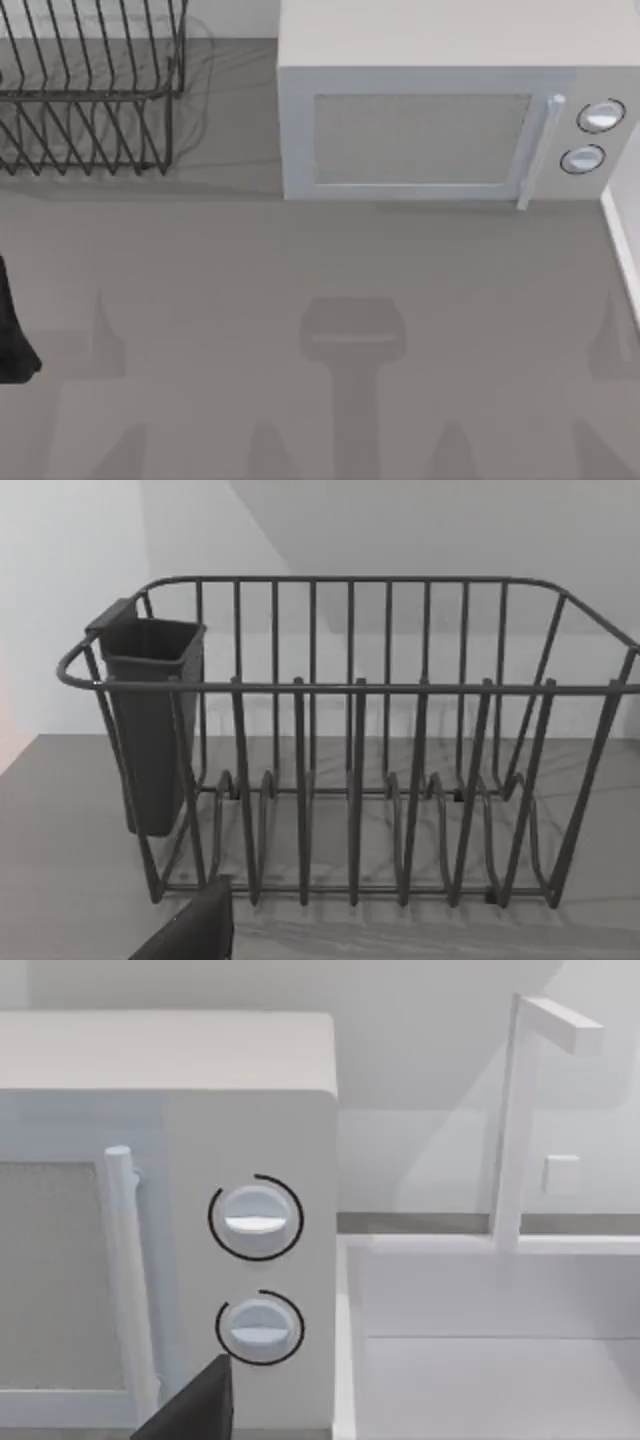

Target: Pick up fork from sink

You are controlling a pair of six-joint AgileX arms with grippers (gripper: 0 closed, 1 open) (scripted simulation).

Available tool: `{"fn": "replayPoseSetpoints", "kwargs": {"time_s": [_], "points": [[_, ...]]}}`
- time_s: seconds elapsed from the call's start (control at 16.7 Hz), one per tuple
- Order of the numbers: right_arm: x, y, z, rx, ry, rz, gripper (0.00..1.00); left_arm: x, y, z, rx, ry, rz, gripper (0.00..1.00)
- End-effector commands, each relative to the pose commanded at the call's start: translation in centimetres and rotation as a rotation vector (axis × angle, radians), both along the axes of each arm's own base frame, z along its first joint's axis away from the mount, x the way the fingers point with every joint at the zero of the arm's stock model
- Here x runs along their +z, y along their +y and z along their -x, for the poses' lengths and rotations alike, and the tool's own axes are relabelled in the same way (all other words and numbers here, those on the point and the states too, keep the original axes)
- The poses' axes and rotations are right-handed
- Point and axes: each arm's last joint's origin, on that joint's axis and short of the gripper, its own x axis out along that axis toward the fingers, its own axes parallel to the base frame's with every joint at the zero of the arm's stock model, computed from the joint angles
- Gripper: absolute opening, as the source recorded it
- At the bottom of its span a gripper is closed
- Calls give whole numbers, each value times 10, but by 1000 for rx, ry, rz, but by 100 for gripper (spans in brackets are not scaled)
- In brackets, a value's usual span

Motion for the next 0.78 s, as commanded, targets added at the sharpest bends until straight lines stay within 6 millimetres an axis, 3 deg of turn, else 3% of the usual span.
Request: {"fn": "replayPoseSetpoints", "kwargs": {"time_s": [0.18,0.42,0.6,0.78], "points": [[13,-1,-2,-9,55,9,100,0,0,0,0,0,0,100],[48,-4,-14,-32,211,31,100,0,0,0,0,0,0,100],[79,-8,-37,-50,374,48,100,0,0,0,0,0,0,100],[107,-16,-77,-66,566,62,100,0,0,0,0,0,0,100]]}}
